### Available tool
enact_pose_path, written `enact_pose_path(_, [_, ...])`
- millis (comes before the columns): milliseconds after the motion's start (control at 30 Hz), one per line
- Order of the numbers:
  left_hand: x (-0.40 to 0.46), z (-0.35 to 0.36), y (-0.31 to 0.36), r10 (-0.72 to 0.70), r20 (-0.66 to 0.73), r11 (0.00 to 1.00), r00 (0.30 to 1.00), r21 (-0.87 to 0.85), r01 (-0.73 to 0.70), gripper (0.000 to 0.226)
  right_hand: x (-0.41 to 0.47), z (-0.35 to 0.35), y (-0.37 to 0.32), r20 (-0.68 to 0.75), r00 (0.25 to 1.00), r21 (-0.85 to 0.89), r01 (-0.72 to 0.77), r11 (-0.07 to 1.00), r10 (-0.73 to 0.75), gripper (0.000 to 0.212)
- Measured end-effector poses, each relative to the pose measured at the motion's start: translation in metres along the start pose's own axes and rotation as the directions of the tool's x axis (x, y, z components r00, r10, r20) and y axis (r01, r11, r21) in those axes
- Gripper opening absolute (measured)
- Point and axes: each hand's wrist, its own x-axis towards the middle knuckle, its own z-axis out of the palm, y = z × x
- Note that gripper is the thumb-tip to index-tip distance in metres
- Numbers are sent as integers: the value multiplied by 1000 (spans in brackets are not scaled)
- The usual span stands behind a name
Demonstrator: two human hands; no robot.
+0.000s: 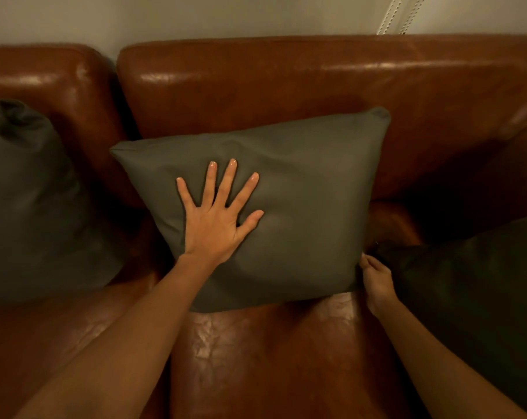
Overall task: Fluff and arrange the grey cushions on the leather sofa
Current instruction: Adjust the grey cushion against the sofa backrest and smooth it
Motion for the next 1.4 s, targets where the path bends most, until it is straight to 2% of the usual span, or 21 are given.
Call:
enact_pose_path(100, [-5,-7,-4,-9,-2,999,1000,-34,9,59,-11,-2,-5,-69,996,-6,54,999,-55,29])
enact_pose_path(200, [-12,-17,-14,-21,8,996,1000,-84,22,56,-4,-12,18,-150,983,-59,100,993,-107,64])
enact_pose_path(233, [-14,-21,-17,-40,15,994,999,-97,41,54,-5,-12,21,-156,981,-60,108,992,-116,66])
enact_pose_path(333, [-15,-40,-20,-151,6,972,989,-181,150,51,-52,-6,-26,-176,959,42,233,972,-222,25])
enact_pose_path(367, [-12,-48,-20,-190,-3,959,982,-213,185,51,-61,-5,-39,-198,943,54,282,958,-266,20])
enact_pose_path(433, [1,-64,-19,-265,-7,930,964,-267,253,55,-72,-6,-66,-244,899,21,379,925,-362,23])
enact_pose_path(533, [21,-85,-16,-405,105,843,908,-341,415,60,-85,-12,-111,-214,835,-101,497,862,-507,33])
enact_pose_path(633, [31,-97,-9,-574,264,624,775,-470,623,61,-112,-14,-161,-110,712,-206,667,716,-694,25])
enact_pose_path(733, [37,-106,1,-693,390,346,606,-558,754,69,-137,1,-201,68,503,-313,831,460,-862,16])
enact_pose_path(800, [37,-110,-1,-768,404,182,497,-606,774,72,-145,11,-215,194,359,-334,899,283,-913,17])
enact_pose_path(867, [33,-117,-13,-839,339,1,426,-782,623,67,-147,17,-223,273,247,-298,941,163,-930,22])
enact_pose_path(900, [30,-120,-20,-851,299,-57,433,-871,488,63,-149,19,-227,309,196,-280,954,108,-931,22])
enact_pose_path(967, [22,-129,-31,-853,206,-49,479,-946,321,57,-150,22,-232,372,153,-254,965,58,-915,15])
enact_pose_path(1000, [19,-132,-36,-852,157,5,499,-951,308,55,-145,24,-232,362,190,-247,964,103,-913,12])
enact_pose_path(1033, [18,-132,-41,-846,119,64,519,-945,321,52,-138,25,-232,307,268,-235,951,200,-913,12])
enact_pose_path(1100, [24,-129,-49,-801,119,127,587,-924,361,47,-121,26,-233,91,528,-132,847,516,-844,16])
enact_pose_path(1133, [31,-128,-54,-755,156,124,637,-920,372,43,-115,26,-236,8,669,-6,743,669,-743,17])
enact_pose_path(1167, [38,-127,-57,-701,195,116,686,-918,380,37,-110,24,-239,-20,784,133,617,776,-620,22])
enact_pose_path(1200, [45,-127,-60,-655,219,117,723,-916,384,31,-108,21,-242,-3,857,243,500,831,-515,28])
enact_pose_path(1300, [52,-128,-61,-624,188,146,758,-926,349,25,-105,14,-238,70,898,322,392,862,-435,41])
enact_pose_path(1400, [44,-125,-58,-671,129,199,730,-918,344,31,-108,12,-230,-90,854,306,513,802,-512,30])
